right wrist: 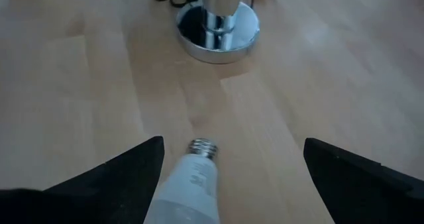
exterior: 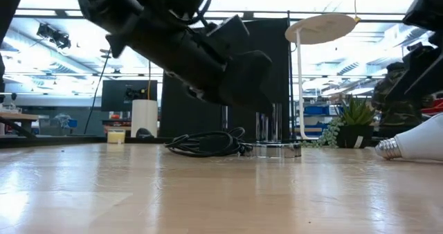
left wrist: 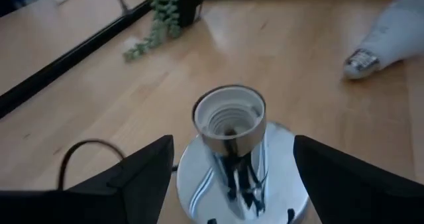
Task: Screw lightbulb
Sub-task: Insert the white lightbulb into the metallic lamp
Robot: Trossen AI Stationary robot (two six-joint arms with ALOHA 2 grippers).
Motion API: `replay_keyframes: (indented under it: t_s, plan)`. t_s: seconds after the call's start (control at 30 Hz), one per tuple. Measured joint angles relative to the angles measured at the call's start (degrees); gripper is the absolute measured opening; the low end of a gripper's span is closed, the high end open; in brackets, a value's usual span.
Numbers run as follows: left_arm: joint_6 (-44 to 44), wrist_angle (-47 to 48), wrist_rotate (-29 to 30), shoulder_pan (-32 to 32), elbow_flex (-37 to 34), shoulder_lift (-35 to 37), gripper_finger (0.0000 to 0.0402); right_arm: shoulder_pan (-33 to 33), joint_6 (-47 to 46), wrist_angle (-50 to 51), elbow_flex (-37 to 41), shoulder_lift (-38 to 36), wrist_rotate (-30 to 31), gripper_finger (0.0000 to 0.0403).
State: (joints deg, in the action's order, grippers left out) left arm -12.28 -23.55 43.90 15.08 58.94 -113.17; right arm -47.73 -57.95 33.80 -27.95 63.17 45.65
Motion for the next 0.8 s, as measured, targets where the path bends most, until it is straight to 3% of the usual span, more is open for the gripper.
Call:
replay_keyframes:
  t_s: [0.37, 0.63, 0.8]
  plan:
    - [-5.1, 6.1, 4.6, 4.6, 2.7, 2.2, 0.0314, -6.1, -3.3, -12.3, 2.5, 7.9, 5.1, 0.0371]
    - [-4.9, 14.5, 12.3, 7.7, 7.9, 2.3, 0.0314, -9.2, -13.6, -11.4, 2.5, 17.6, 11.8, 0.0363]
    - [-6.9, 15.3, 13.3, 7.8, 9.1, 2.3, 0.0314, -9.9, -17.8, -11.5, 2.5, 25.9, 12.8, 0.0349]
